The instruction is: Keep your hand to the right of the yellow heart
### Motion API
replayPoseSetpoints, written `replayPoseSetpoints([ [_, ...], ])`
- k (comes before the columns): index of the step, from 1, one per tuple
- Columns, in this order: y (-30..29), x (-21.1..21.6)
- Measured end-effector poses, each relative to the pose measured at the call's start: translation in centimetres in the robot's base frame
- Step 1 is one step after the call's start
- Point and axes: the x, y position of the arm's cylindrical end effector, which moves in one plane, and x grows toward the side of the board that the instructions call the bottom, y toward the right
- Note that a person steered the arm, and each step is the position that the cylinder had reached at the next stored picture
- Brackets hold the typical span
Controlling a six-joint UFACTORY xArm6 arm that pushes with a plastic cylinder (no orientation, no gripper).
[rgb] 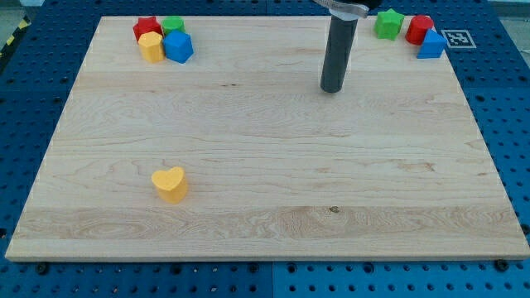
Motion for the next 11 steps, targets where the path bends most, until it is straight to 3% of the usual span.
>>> replayPoseSetpoints([
  [2,0.1,3.3],
  [5,0.0,4.8],
  [8,-7.1,13.2],
  [10,-8.1,18.4],
  [11,-8.1,18.5],
])
